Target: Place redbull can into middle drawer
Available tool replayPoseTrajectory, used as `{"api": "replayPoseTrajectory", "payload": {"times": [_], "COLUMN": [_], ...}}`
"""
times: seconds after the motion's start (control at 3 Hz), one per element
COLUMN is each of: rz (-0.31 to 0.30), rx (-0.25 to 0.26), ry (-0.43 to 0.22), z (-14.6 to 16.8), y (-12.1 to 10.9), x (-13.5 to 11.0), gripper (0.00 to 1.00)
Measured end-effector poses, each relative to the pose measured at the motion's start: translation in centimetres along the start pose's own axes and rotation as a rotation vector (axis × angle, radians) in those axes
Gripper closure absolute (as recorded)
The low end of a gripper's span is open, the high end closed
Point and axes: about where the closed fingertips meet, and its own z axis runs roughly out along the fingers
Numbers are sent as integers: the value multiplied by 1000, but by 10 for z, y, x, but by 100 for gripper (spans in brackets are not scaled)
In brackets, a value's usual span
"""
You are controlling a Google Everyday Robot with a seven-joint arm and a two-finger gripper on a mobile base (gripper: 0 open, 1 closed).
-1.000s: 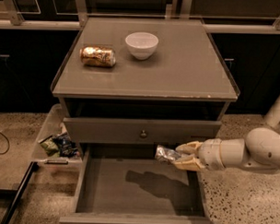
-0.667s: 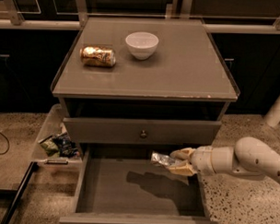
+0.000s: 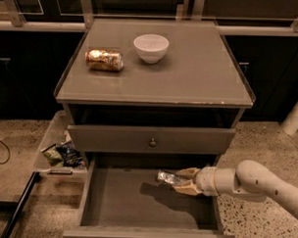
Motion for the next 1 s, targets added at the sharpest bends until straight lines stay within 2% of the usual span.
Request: {"api": "replayPoseTrajectory", "payload": {"times": [0.33,0.67,1.0], "rz": [-6,-2,-30], "rx": [5,42,120], "ry": [2,44,101], "z": [6,34,55], "y": [2,-6,-16], "x": [3,36,61], "gripper": [100,100,100]}}
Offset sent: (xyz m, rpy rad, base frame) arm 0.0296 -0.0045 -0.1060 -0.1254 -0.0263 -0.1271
